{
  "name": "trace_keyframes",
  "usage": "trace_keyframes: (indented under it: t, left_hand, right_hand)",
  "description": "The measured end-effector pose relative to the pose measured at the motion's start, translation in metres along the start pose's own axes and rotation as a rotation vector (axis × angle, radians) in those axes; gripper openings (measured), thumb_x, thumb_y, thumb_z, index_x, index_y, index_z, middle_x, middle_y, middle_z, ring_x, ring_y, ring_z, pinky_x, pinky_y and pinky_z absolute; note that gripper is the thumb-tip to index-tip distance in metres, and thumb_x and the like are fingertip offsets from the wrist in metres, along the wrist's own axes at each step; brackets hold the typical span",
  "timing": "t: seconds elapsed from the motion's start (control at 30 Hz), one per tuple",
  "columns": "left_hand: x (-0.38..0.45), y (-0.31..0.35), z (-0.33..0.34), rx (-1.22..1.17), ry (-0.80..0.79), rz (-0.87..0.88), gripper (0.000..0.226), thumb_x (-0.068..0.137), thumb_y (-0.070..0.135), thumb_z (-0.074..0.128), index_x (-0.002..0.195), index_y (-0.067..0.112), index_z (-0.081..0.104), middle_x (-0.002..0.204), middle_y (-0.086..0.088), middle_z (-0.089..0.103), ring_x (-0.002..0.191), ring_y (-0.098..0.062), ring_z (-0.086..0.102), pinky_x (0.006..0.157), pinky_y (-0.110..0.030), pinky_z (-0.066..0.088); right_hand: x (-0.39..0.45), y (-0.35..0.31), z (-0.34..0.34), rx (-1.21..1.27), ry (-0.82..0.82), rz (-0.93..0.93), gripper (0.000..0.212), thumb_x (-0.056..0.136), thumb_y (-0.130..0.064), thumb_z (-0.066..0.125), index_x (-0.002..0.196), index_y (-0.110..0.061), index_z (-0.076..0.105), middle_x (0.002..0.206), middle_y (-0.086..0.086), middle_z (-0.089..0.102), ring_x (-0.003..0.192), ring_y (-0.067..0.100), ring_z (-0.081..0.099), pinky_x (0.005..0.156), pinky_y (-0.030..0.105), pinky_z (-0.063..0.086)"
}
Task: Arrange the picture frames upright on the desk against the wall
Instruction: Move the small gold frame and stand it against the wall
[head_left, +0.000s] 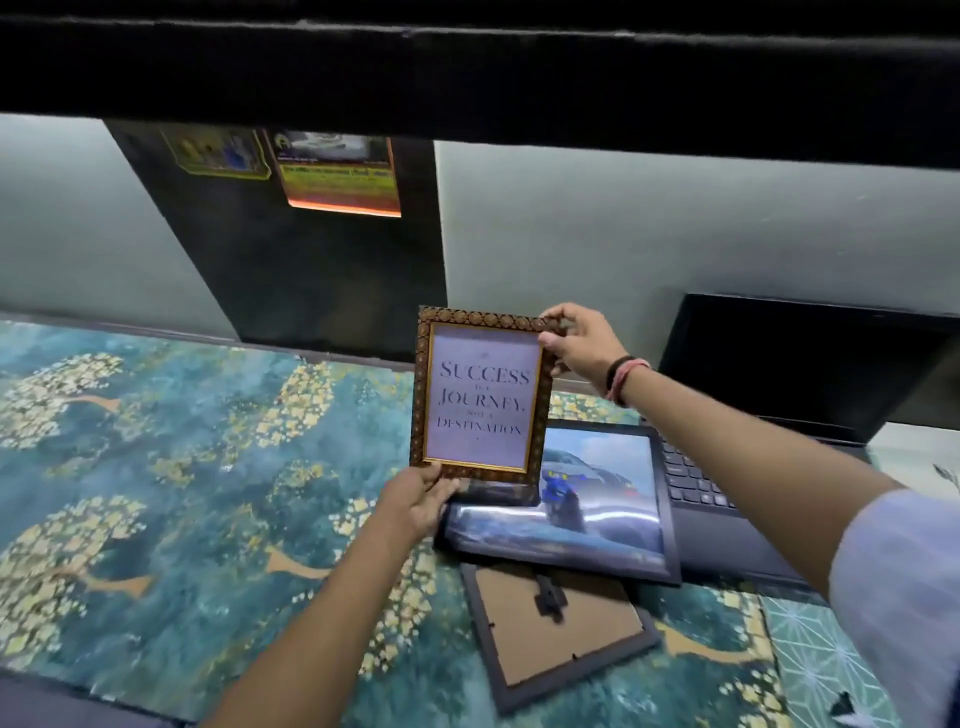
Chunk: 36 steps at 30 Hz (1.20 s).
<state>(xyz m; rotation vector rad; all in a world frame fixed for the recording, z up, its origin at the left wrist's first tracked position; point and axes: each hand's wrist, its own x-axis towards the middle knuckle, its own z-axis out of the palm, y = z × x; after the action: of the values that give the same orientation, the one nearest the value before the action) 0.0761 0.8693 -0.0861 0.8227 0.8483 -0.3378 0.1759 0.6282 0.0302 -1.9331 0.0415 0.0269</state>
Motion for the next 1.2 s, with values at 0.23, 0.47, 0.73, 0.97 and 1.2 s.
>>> trace_keyframes:
  t: [0.23,0.47,0.73,0.97,1.2]
  left_hand:
    - [0.053,0.089,0.006,0.057,0.070,0.001,0.049,0.104,-0.013,0.028,0.153,-0.013,0.028,0.161,-0.028,0.028,0.151,-0.042,0.029,0.123,-0.046,0.025]
    - [0.092,0.120,0.002,0.019,0.053,0.038,0.051,0.102,-0.016,0.031,0.152,-0.008,0.036,0.160,-0.024,0.032,0.151,-0.035,0.031,0.122,-0.042,0.027]
    - [0.099,0.118,0.000,-0.061,-0.037,0.032,0.037,0.102,-0.012,0.038,0.138,-0.008,0.046,0.155,-0.027,0.036,0.147,-0.035,0.038,0.123,-0.043,0.028]
    - [0.104,0.115,0.002,-0.132,-0.092,0.023,0.024,0.102,-0.012,0.042,0.125,-0.008,0.047,0.154,-0.028,0.037,0.147,-0.034,0.038,0.123,-0.044,0.029]
    - [0.102,0.109,0.001,-0.101,-0.064,0.065,0.038,0.102,-0.011,0.043,0.140,-0.009,0.043,0.156,-0.027,0.036,0.150,-0.034,0.035,0.123,-0.043,0.028]
  right_hand:
    - [0.066,-0.038,0.074,-0.033,0.087,-0.050,0.021,0.091,-0.002,0.062,0.099,-0.022,0.060,0.074,0.012,0.062,0.059,0.020,0.059,0.051,0.033,0.058]
    - [0.100,-0.038,0.127,-0.016,0.122,-0.032,0.018,0.093,-0.005,0.062,0.105,-0.019,0.060,0.072,0.005,0.058,0.058,0.015,0.056,0.046,0.022,0.053]
    - [0.115,-0.026,0.141,0.042,0.166,0.055,0.025,0.090,-0.008,0.067,0.093,-0.018,0.045,0.091,0.010,0.055,0.079,0.023,0.062,0.050,0.025,0.057]
    - [0.121,-0.022,0.140,0.094,0.277,0.044,0.020,0.084,-0.002,0.073,0.092,-0.015,0.059,0.093,0.010,0.063,0.062,0.023,0.065,0.067,0.042,0.064]
    - [0.120,-0.012,0.151,0.029,0.327,0.082,0.029,0.085,-0.011,0.074,0.113,-0.009,0.073,0.093,0.009,0.077,0.072,0.016,0.067,0.074,0.029,0.062]
